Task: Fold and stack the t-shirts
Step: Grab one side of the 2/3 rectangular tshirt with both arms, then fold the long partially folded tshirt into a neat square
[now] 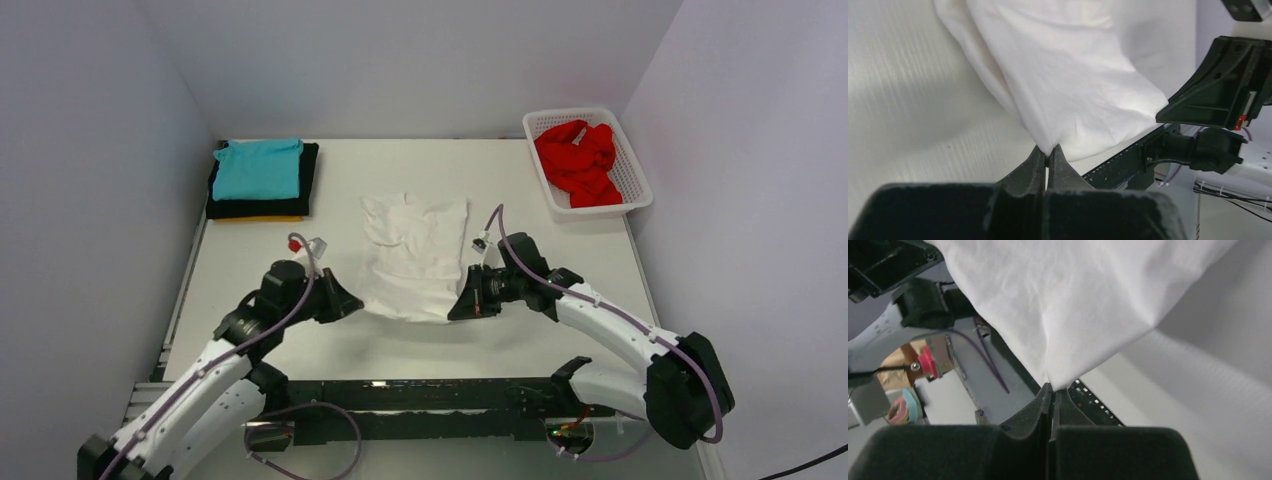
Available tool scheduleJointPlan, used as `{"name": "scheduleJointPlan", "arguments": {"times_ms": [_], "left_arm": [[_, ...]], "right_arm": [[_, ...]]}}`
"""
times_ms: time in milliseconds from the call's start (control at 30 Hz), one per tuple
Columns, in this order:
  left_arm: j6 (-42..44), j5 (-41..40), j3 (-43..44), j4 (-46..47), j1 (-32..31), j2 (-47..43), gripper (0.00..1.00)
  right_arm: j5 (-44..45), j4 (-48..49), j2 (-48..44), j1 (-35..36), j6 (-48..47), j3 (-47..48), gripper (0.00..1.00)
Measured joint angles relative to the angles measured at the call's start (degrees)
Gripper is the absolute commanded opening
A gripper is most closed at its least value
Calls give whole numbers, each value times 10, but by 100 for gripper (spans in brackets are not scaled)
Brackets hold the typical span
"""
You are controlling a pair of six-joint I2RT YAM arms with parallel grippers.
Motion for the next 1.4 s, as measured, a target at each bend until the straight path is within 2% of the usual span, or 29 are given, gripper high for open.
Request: {"name": "scheduleJointPlan", "arguments": {"times_ms": [133,200,433,600,700,933,1400], "left_arm": [[0,-15,34,-84,-4,-118,0],[1,-23,53,-103,-4,-141,0],[13,-75,106,-108,-6,-127,0],[31,-119,141,-75,-2,-30,0],[46,-134,174,-46,22,36,0],[54,-109,213,43,85,170,0],[85,-94,369,98,115,456,0]], "right_arm": [[-47,-73,-39,1,-31,54,0],[-61,-88,-52,0,-41,78,0],[-82,-98,-47,-50,-52,123,0],[-93,-54,-2,-87,-32,141,0],[-102,-31,44,-114,-22,171,0],[-96,9,133,-155,-8,231,0],[-71,11,370,-202,-17,380,0]]}}
